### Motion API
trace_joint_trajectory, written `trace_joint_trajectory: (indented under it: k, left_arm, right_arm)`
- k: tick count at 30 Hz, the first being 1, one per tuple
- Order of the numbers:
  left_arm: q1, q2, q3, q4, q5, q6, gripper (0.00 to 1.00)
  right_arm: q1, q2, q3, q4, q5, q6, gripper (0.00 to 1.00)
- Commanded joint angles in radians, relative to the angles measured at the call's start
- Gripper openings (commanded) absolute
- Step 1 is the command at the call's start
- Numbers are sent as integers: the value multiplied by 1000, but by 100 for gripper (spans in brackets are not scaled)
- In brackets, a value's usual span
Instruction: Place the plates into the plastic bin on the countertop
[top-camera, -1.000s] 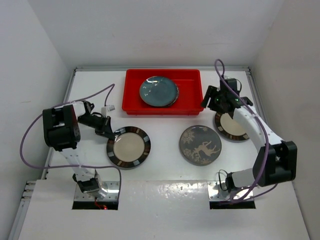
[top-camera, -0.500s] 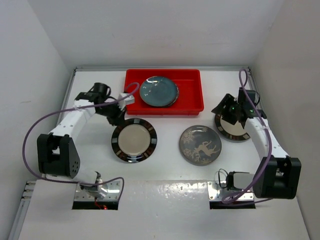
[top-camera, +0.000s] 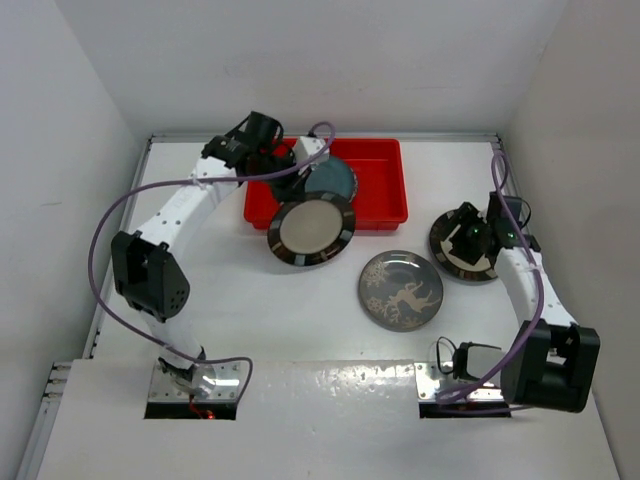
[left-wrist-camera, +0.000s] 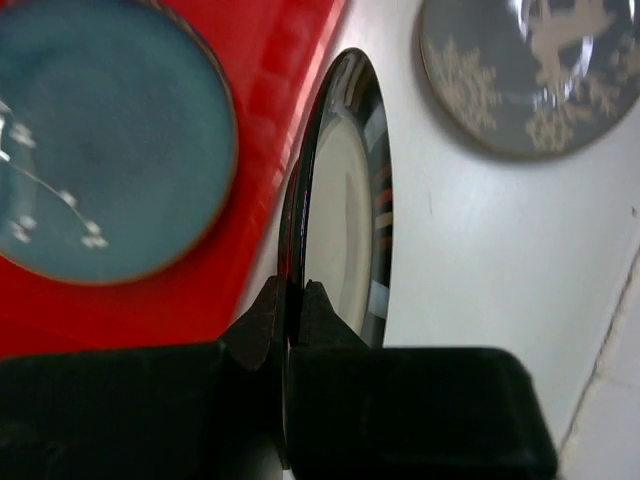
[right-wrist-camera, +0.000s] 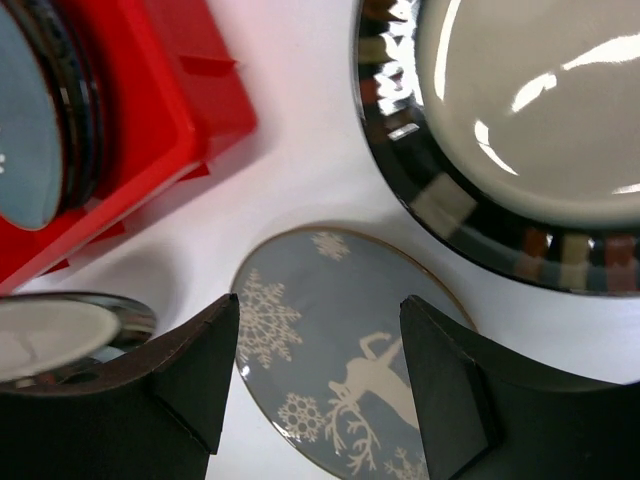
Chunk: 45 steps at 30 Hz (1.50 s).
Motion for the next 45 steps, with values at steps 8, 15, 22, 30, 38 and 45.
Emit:
trace_joint_trajectory:
  k: [8, 15, 22, 30, 38, 45]
  left_arm:
    - [90, 96, 316, 308, 259, -349, 0]
    - [187, 250, 405, 578, 233, -622, 0]
    - [219, 399, 462, 696, 267, -750, 0]
    - [266, 489, 399, 749, 256, -806, 0]
    - [337, 531, 249, 738, 181, -851, 12]
    - [346, 590, 230, 652, 120, -828, 17]
  right_arm:
    - [-52, -57, -28, 18, -8, 4, 65]
    - [-53, -18, -10, 14, -1, -9, 64]
    - [-52, -11, -5, 0, 20, -14, 64]
    - [-55, -11, 16, -25, 43, -28, 64]
    - [-52, 2, 30, -26, 45, -26, 64]
    - [-55, -3, -7, -18, 49, 6, 64]
